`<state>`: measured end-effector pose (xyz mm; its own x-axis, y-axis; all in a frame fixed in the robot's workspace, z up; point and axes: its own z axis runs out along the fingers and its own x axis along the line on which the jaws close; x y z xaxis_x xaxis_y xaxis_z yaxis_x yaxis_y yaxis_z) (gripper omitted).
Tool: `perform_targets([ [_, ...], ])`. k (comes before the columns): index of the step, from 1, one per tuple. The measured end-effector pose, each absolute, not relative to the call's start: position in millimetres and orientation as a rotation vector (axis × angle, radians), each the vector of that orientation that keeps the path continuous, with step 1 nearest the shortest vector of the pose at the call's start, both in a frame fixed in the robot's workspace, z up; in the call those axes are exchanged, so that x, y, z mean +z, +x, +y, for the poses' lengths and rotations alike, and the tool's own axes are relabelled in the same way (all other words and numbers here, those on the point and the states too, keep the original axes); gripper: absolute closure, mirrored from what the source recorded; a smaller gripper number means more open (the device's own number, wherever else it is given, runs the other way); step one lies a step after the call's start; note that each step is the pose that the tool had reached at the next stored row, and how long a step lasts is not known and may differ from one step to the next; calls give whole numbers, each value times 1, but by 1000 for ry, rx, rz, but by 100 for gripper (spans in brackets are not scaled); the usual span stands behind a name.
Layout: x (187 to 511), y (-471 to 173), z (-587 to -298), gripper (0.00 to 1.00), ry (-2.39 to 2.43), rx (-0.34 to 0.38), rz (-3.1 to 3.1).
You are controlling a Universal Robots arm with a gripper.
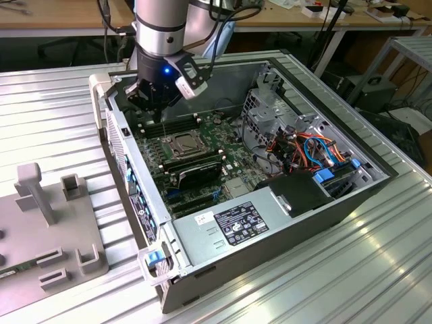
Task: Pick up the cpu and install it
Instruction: 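Install the first cpu locking lever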
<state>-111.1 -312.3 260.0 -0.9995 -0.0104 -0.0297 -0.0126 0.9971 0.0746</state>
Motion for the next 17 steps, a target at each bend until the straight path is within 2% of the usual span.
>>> perform_targets([
  [17,257,-78,-312,89,-17,116,3110],
])
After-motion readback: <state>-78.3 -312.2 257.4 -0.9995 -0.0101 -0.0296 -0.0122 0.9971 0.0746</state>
